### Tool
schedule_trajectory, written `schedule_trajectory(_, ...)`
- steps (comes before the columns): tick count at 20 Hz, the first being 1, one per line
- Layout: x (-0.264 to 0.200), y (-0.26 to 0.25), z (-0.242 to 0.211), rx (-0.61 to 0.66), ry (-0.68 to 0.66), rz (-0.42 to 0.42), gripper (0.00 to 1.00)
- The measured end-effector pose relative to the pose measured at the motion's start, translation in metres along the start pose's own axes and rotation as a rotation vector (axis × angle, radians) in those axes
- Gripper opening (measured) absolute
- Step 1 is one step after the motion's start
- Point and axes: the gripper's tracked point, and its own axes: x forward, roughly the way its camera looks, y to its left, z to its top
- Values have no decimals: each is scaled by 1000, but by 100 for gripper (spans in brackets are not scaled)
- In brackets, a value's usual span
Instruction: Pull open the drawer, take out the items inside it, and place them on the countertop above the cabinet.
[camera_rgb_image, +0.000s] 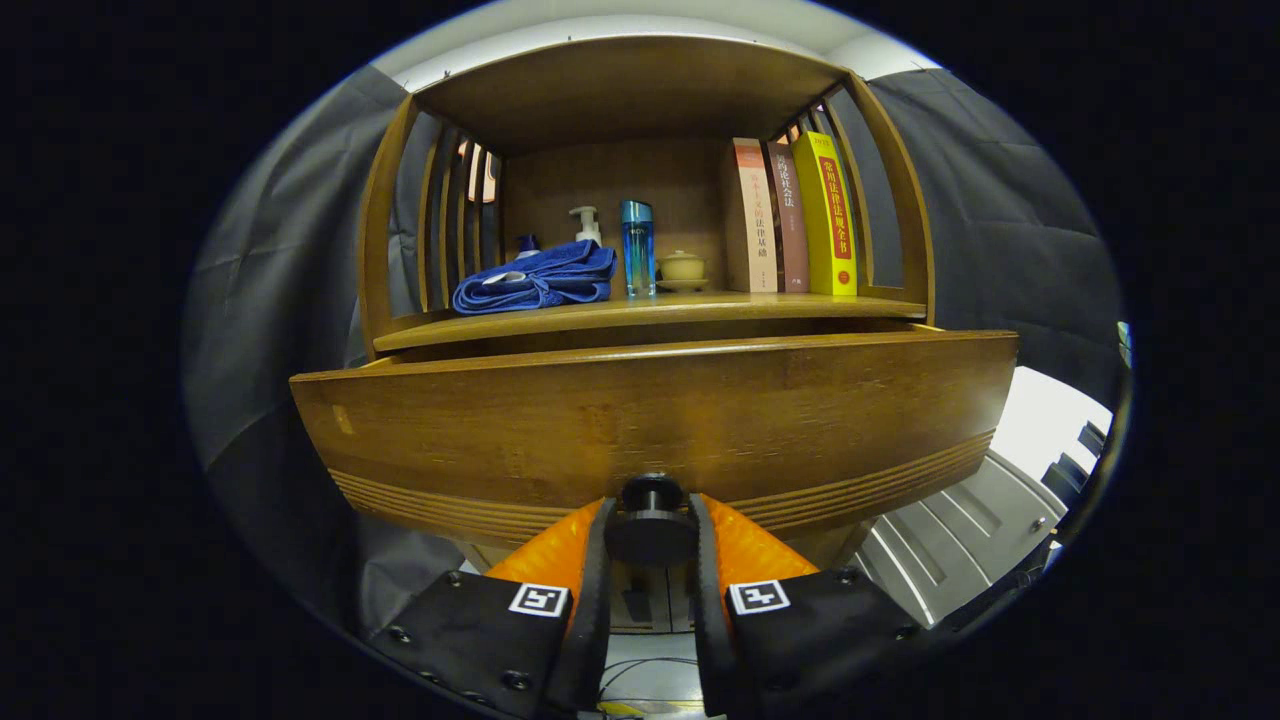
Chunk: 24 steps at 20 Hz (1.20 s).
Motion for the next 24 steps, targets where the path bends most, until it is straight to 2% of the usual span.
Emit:
schedule_trajectory(10, -20, 0, -11, -11, 35, -7, 45)
schedule_trajectory(15, -19, 0, -10, 4, 2, 3, 45)
schedule_trajectory(16, -20, 0, -11, 6, 2, 7, 50)
schedule_trajectory(19, -18, 4, -11, 12, -5, 21, 56)
schedule_trajectory(20, -19, 5, -11, 4, -5, 20, 61)
schedule_trajectory(22, -17, 8, -11, -21, -5, 17, 78)
schedule_trajectory(24, -17, 9, -10, -38, -3, 14, 85)
